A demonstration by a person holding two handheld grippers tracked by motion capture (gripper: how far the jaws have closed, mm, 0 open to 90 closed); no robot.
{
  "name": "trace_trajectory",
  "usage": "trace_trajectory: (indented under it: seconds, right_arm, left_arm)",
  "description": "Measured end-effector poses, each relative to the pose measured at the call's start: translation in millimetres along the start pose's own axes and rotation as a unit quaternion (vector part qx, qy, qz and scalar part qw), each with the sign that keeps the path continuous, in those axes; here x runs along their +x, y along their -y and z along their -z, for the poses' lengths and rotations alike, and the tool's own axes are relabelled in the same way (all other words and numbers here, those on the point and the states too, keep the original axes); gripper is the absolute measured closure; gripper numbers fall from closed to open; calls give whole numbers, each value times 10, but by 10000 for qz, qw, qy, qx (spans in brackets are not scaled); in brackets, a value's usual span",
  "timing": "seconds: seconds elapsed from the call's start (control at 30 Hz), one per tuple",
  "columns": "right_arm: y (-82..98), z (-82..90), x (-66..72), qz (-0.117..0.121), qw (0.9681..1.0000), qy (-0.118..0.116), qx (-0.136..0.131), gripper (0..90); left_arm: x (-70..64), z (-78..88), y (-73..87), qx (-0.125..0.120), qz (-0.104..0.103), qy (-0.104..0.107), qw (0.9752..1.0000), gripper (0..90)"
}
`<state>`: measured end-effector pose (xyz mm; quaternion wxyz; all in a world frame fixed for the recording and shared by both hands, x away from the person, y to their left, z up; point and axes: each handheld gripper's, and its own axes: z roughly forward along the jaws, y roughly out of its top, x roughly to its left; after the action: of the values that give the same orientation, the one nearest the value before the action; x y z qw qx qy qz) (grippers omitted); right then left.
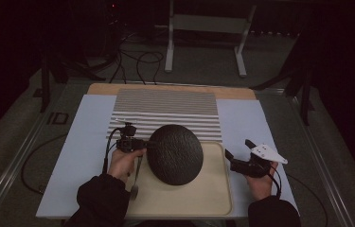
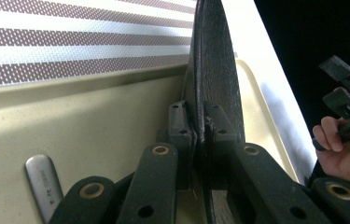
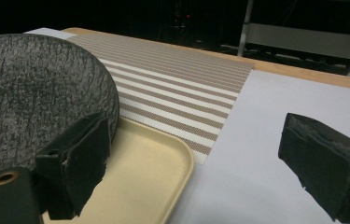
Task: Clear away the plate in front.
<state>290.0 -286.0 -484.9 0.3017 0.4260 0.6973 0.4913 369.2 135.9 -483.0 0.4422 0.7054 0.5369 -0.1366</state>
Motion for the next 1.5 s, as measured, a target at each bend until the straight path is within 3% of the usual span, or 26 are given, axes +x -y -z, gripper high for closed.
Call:
trace_trajectory:
  seconds: [0.47,0.63,0.93,1.5]
  right_arm:
    - [1,-3,1,-10,10000,-9,4,95]
    - [1,-7,5,11,10000,-3,13,95]
    - [2,-10,8,13,10000,4,22,95]
    - [3,-11,10,19,10000,1,30,95]
  left_arm:
    - [-7,96,151,132,-35,31,9999,841]
    - [-13,129,213,215,-138,-66,9997,821]
    - [-27,125,340,436,-276,-7,9987,782]
    - [56,192,604,489,-87,117,9987,750]
